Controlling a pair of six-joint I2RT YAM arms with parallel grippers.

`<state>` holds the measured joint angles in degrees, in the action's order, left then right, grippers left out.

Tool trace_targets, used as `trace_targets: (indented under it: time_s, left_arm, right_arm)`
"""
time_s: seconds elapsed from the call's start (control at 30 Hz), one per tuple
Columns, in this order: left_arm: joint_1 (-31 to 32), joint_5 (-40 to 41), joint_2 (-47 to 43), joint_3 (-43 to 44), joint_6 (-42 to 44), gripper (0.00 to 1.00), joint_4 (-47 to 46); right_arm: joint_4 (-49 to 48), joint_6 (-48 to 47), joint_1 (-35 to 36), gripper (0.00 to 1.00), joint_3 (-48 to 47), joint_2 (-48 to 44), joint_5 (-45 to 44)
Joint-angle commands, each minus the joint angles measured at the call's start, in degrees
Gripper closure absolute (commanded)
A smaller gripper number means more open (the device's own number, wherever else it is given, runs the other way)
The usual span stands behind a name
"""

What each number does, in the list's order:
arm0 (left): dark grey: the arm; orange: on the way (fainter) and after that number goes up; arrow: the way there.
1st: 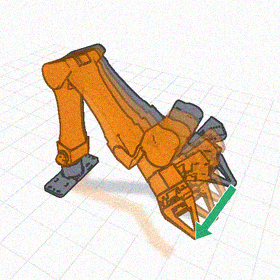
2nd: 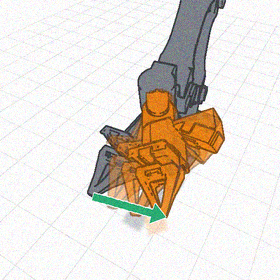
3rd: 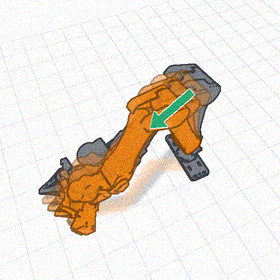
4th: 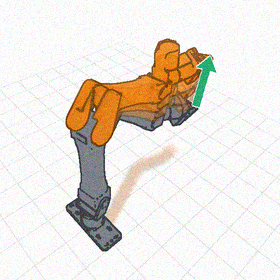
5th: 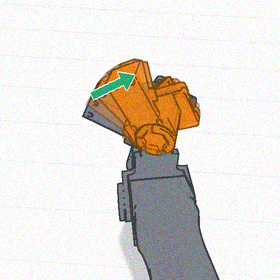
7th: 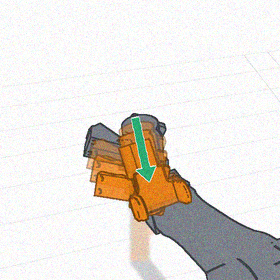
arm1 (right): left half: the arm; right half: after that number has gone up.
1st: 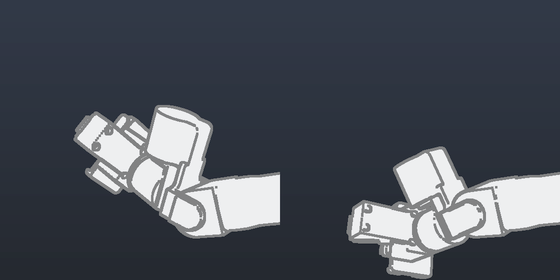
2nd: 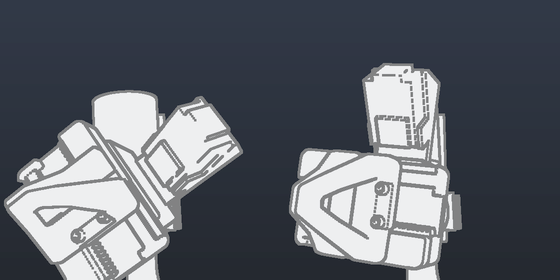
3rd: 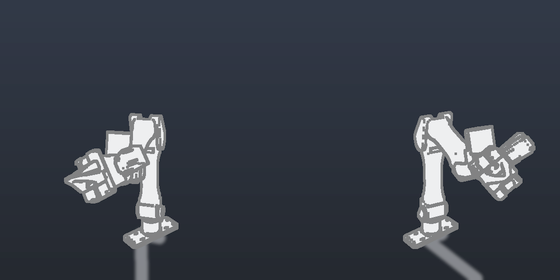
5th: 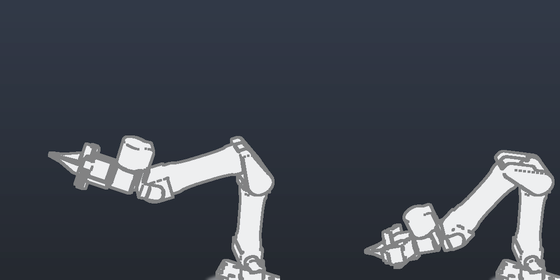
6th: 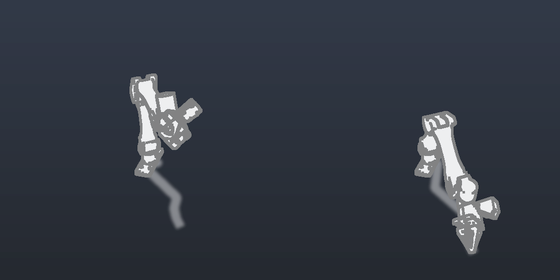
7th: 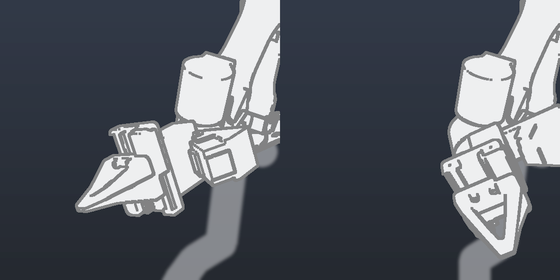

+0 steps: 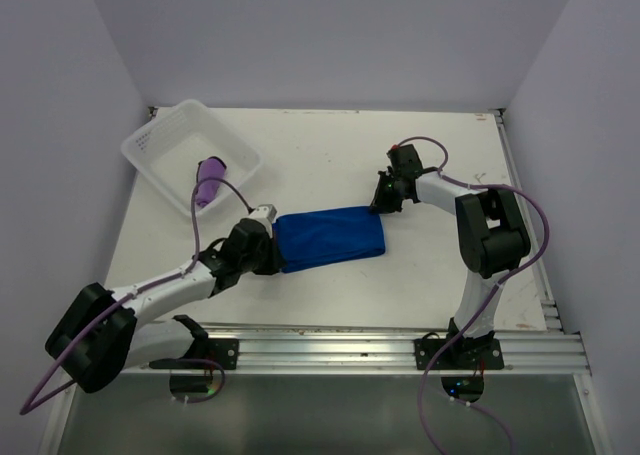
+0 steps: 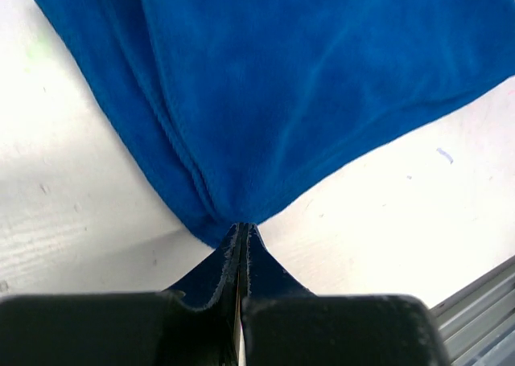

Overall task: Roll the towels
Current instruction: Fold the towel

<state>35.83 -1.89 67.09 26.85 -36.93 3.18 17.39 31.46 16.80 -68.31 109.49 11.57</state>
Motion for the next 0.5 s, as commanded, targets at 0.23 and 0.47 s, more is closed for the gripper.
trace_targets:
  time_s: [0.23, 0.47]
  left_arm:
    - [2.66, 4.26, -1.96, -3.65, -2.80, 1.00, 0.51]
    - [2.66, 5.67, -6.44, -1.54, -2.01, 0.66, 1.03]
  right_arm:
    - [1.42, -2.37, -0.80, 1.00, 0.73, 1.16, -1.47]
    - [3.62, -4.92, -0.80, 0.95, -1.55, -2.96, 2.31]
